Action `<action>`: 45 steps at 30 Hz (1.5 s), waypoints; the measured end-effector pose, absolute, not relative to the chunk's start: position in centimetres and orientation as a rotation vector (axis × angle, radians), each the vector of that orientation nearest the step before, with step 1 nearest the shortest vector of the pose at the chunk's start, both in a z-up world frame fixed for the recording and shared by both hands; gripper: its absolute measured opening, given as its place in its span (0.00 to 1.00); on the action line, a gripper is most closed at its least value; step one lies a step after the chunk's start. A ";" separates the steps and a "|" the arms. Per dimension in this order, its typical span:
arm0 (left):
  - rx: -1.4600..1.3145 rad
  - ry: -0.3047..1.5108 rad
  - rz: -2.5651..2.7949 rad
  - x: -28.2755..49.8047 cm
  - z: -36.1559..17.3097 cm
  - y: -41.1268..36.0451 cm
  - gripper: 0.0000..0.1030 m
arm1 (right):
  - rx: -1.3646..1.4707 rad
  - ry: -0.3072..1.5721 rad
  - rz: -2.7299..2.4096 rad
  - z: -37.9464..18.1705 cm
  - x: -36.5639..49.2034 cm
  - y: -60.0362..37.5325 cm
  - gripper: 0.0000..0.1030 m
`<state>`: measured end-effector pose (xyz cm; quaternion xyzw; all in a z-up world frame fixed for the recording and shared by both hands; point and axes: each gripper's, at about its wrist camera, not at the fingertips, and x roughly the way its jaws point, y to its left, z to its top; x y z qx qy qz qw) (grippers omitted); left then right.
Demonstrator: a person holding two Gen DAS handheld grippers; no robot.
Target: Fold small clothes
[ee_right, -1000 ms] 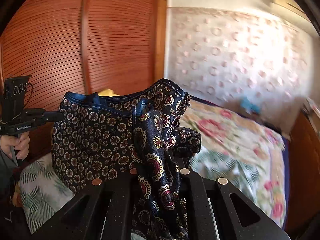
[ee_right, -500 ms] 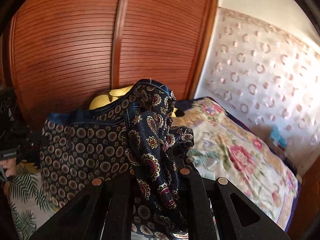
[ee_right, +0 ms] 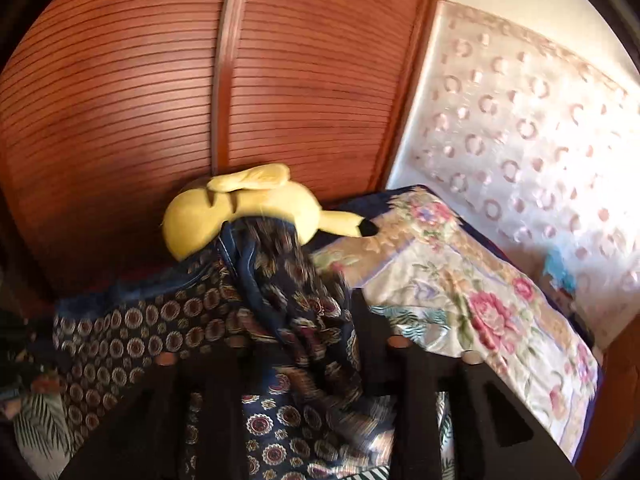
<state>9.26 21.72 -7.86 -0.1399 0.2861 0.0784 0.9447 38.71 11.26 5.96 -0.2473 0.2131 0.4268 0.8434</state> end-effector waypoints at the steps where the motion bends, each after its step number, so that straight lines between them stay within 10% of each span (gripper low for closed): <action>1: -0.279 0.583 0.163 9.2 -7.8 21.7 0.04 | -0.511 0.445 0.892 6.1 38.7 11.0 0.52; 11: -0.238 0.580 0.224 8.3 -7.5 21.0 0.12 | -0.443 0.443 0.889 6.0 33.1 7.3 0.52; 23: -0.171 0.479 0.157 6.3 -4.3 17.7 0.89 | -0.288 0.465 0.814 4.9 26.1 -3.0 0.52; 31: -0.113 0.467 0.071 7.1 -2.6 13.1 0.90 | -0.240 0.456 0.746 4.5 20.6 -7.6 0.76; 45: -0.057 0.458 -0.089 7.3 -1.0 4.4 0.90 | -0.091 0.421 0.525 4.5 10.3 -15.8 0.77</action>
